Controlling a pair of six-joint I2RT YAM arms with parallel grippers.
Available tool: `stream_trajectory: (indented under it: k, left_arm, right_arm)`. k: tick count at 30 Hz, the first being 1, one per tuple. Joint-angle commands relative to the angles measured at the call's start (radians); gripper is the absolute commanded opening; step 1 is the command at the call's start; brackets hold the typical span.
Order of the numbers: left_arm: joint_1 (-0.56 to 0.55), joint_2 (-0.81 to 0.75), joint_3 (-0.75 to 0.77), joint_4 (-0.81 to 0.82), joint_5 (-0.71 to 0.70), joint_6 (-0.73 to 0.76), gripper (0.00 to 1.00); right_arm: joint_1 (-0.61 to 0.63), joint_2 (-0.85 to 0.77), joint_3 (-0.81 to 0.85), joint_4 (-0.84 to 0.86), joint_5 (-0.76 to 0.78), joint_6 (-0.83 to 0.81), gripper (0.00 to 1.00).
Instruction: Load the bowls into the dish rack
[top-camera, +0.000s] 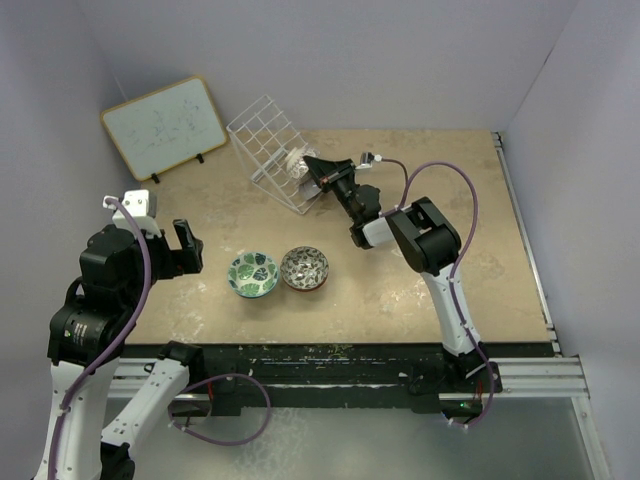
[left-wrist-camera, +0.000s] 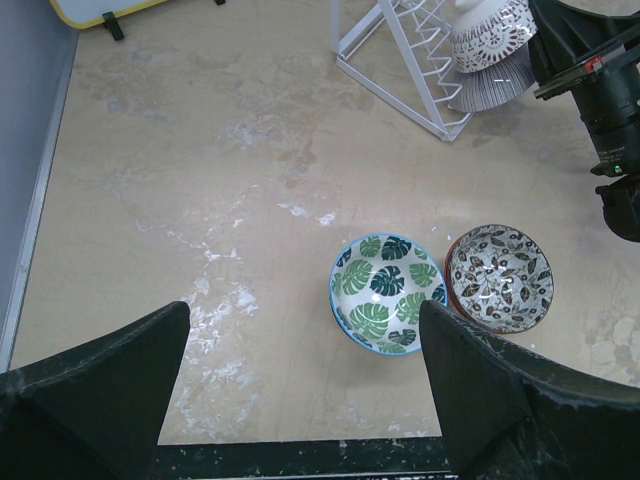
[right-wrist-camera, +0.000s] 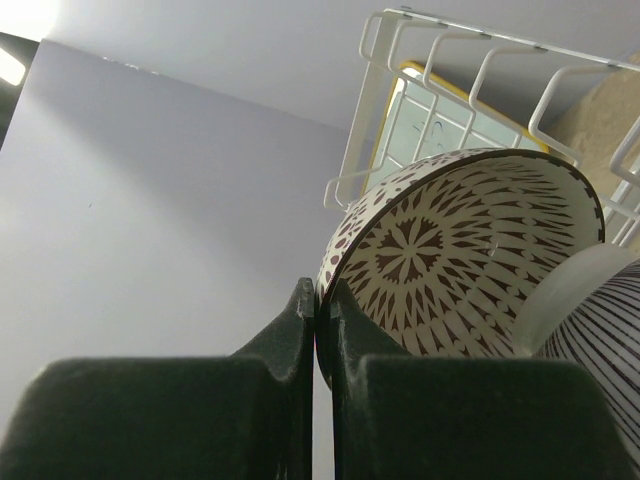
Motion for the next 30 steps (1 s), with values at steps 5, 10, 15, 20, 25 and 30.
stream_trajectory:
  k: [5,10,15,20,25,30]
  left_arm:
    - [0.003,-0.008,0.039,0.014,0.013,0.005,0.99]
    - [0.003,-0.002,0.049,0.012,0.016,0.005,0.99]
    - [0.003,0.003,0.054,0.012,0.016,0.006,0.99]
    - [0.003,0.004,0.054,0.012,0.021,0.002,0.99]
    - [0.003,0.000,0.055,0.016,0.019,-0.009,0.99]
    - [0.003,-0.003,0.057,0.019,0.020,-0.016,0.99]
  right_arm:
    - [-0.010,-0.001,0.036,0.397,0.040,0.030,0.04]
    - [-0.017,0.036,0.071,0.399,0.034,0.059,0.06]
    - [-0.026,0.050,0.082,0.399,0.038,0.076,0.06]
    - [-0.032,0.030,0.059,0.397,0.034,0.075,0.20]
    - [-0.035,0.010,0.013,0.397,0.043,0.074,0.45]
    - [-0.035,0.003,-0.027,0.396,0.054,0.082,0.61]
